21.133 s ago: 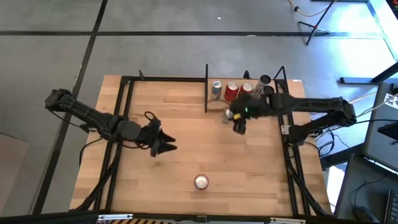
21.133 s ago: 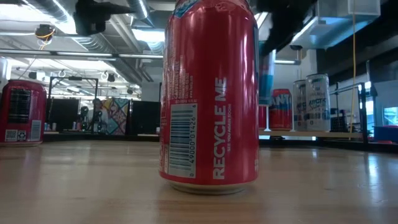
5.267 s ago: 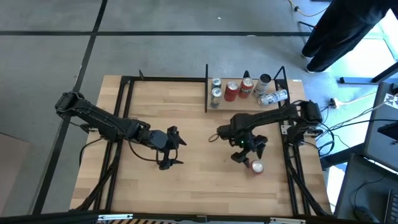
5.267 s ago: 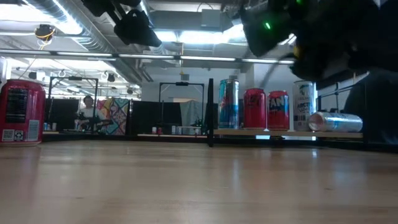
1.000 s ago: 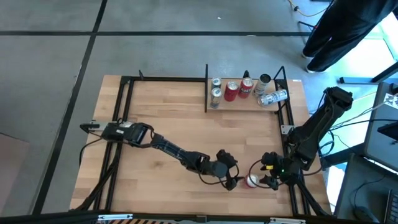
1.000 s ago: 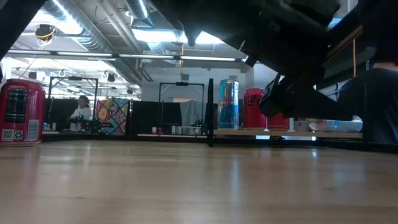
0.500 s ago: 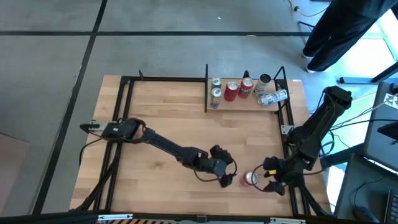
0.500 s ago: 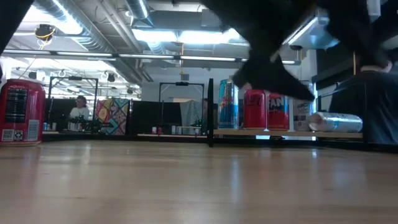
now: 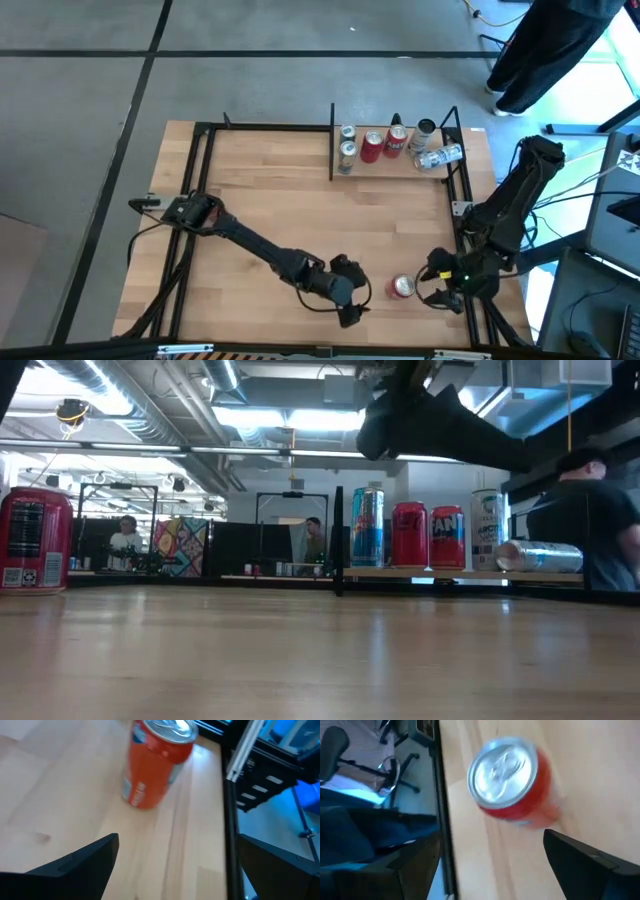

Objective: Place canned beverage on shelf
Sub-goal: Put the red soda can on the shelf aligned with the other red soda can

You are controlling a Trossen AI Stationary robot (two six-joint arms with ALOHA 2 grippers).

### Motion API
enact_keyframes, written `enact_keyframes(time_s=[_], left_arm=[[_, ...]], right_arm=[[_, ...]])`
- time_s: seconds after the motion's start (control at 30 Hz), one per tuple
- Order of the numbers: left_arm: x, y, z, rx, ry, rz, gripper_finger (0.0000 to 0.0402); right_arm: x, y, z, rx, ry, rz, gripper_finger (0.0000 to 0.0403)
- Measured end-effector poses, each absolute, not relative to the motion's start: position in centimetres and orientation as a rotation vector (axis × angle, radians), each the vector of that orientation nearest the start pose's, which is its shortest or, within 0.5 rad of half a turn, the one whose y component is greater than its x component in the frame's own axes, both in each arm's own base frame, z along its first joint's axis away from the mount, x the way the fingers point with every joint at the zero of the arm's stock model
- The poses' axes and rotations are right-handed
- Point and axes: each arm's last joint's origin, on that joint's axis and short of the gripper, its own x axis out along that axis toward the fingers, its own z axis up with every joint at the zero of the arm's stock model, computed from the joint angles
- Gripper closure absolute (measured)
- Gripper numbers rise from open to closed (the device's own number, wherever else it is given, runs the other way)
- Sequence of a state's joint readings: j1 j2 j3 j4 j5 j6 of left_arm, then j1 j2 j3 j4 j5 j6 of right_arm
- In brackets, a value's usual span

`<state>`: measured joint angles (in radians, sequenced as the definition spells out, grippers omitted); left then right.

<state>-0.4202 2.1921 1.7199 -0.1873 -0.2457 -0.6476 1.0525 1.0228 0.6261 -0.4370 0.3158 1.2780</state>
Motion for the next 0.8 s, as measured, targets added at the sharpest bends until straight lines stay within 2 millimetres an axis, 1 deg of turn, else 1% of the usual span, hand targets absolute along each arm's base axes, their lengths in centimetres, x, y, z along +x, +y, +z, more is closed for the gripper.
enact_keyframes(time_s=[0.1, 0.2, 0.33, 0.43, 0.6, 0.7, 0.8], left_arm=[[45.2, -20.2, 20.1, -0.410, 0.654, 0.027, 0.0006], [45.0, -20.5, 20.1, -0.408, 0.654, 0.019, 0.0006], [45.0, -20.5, 20.1, -0.413, 0.655, 0.021, 0.0006], [45.0, -20.5, 20.1, -0.427, 0.654, 0.027, 0.0006], [45.0, -20.5, 20.1, -0.426, 0.656, 0.027, 0.0006], [45.0, -20.5, 20.1, -0.423, 0.660, 0.028, 0.0006], [45.1, -20.4, 20.1, -0.422, 0.657, 0.036, 0.0006]], right_arm=[[10.1, 16.2, 22.6, 0.547, 0.887, 0.121, 0.0062], [10.1, 16.3, 23.1, 0.478, 0.756, 0.085, 0.0062], [10.2, 16.6, 22.8, 0.380, 0.643, 0.023, 0.0062], [10.8, 17.5, 22.4, 0.311, 0.578, 0.021, 0.0062], [11.8, 19.2, 21.2, 0.231, 0.555, 0.049, 0.0062], [12.0, 19.7, 20.1, 0.192, 0.583, 0.030, 0.0062], [12.2, 20.0, 19.4, 0.183, 0.594, 0.017, 0.0062]])
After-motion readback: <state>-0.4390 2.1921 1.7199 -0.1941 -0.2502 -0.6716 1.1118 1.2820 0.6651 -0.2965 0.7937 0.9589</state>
